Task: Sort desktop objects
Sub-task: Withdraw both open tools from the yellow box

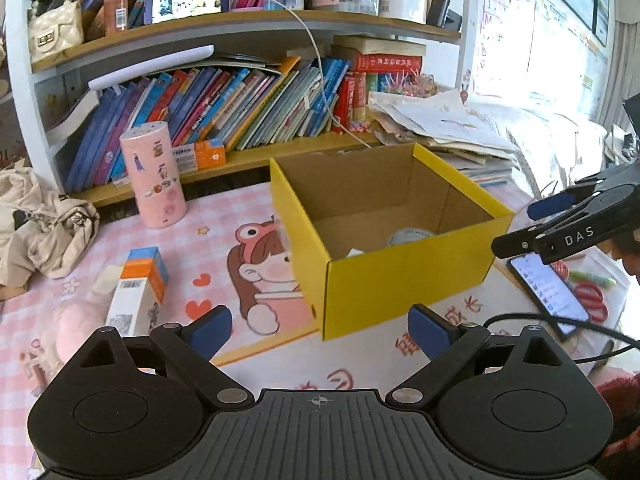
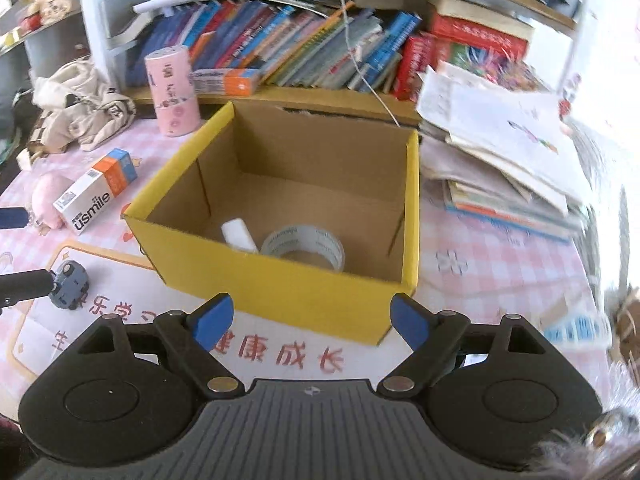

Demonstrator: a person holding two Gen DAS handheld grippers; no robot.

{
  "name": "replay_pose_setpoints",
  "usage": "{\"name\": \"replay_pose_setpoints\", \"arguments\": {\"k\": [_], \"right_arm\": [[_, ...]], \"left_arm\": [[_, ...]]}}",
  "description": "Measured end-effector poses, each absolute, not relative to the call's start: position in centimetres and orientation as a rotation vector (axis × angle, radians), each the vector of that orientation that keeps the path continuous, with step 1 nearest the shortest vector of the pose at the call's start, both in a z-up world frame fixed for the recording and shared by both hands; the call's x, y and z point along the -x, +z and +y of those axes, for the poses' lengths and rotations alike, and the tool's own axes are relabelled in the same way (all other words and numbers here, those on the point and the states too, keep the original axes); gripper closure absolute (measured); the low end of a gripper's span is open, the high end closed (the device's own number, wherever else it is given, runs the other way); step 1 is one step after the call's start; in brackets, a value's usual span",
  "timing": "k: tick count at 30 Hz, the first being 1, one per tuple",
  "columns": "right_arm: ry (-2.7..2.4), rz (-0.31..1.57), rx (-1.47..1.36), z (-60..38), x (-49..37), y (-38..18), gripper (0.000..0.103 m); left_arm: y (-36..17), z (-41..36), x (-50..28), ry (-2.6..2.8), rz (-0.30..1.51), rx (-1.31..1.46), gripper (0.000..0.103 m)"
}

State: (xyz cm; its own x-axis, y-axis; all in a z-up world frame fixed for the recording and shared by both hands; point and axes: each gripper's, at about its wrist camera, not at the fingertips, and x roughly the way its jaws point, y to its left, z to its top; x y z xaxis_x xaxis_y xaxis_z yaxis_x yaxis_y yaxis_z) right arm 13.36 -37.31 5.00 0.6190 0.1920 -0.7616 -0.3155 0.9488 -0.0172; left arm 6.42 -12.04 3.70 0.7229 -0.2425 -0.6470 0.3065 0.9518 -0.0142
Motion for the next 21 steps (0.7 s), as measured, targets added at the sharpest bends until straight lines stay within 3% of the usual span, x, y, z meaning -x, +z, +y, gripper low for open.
{"name": "replay_pose_setpoints", "arguments": {"k": [21], "right_arm": [[0.184,0.968,0.093,-32.5,-7.6,1.0,0.017]], "left_arm": [[1.6,-6.1,-3.9,-0.282,0.779,-0.068,0.006]]}}
